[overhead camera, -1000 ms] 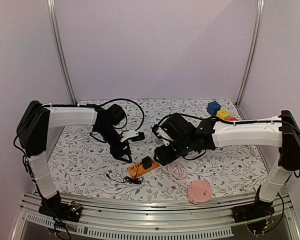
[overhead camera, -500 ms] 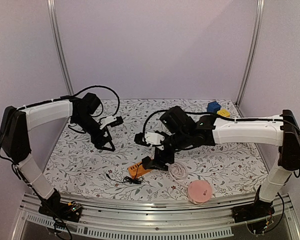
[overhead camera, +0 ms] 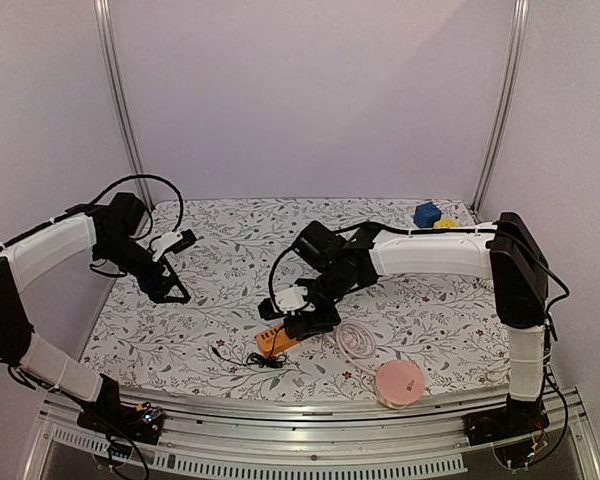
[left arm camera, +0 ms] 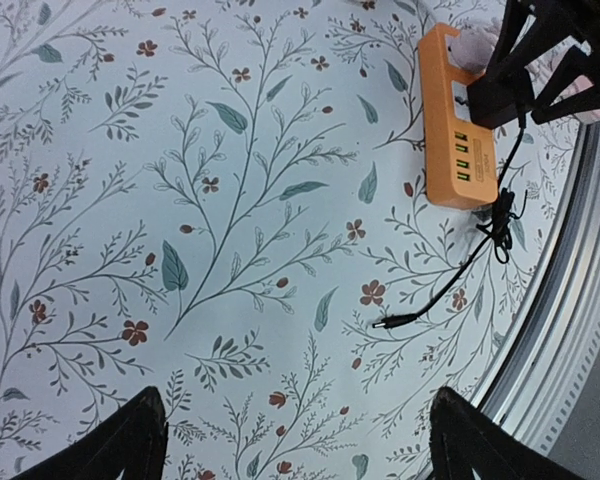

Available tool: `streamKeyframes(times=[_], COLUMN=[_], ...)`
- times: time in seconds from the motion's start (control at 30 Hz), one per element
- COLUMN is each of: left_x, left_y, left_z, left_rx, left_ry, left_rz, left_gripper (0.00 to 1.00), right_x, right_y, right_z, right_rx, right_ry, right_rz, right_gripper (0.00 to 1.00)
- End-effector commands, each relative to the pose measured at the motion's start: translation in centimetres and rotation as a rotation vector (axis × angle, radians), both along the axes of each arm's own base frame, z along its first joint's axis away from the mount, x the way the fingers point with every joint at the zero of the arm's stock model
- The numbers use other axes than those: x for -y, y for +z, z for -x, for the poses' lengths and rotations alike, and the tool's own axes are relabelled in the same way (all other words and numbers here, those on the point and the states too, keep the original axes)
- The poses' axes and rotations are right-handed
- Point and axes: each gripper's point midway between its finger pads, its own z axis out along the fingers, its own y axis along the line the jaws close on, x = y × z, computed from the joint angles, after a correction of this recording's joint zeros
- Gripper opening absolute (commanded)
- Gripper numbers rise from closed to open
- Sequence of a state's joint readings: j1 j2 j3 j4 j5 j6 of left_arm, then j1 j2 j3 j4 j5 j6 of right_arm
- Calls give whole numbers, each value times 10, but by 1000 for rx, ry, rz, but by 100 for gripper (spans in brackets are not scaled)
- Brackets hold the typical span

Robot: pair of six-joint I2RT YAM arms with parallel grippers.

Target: Insert the plug

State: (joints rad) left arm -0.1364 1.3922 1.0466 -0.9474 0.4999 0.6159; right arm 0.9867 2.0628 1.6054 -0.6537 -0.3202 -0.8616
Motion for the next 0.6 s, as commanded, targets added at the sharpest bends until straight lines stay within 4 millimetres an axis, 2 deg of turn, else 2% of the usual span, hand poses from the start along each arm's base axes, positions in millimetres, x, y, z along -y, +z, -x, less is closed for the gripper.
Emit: streamKeyframes(times=[0.0,0.1,0.4,0.47,0.57], left_x=[-3,-5,-9,-10,-11], left_y=[0,3,4,5,6], left_z=[-1,-4,-8,-9,-12], left_rx=[-2,5,15,18,21], left_ry=[21,27,42,45,49], left_rz=[2,0,-2,-3,-3], left_gripper=[90,90,90,90,90], right_x=[10,8,7,11,27], right_y=[-17,-24,-29,-34,-41], right_z=[7,5,-1,-6,-23], right_rx=[-32,-27,-12,-6,5], right_ry=[51,33,7,-15,-108], right_rz=[56,47,41,57,101], right_gripper=[53,49,30,26,24])
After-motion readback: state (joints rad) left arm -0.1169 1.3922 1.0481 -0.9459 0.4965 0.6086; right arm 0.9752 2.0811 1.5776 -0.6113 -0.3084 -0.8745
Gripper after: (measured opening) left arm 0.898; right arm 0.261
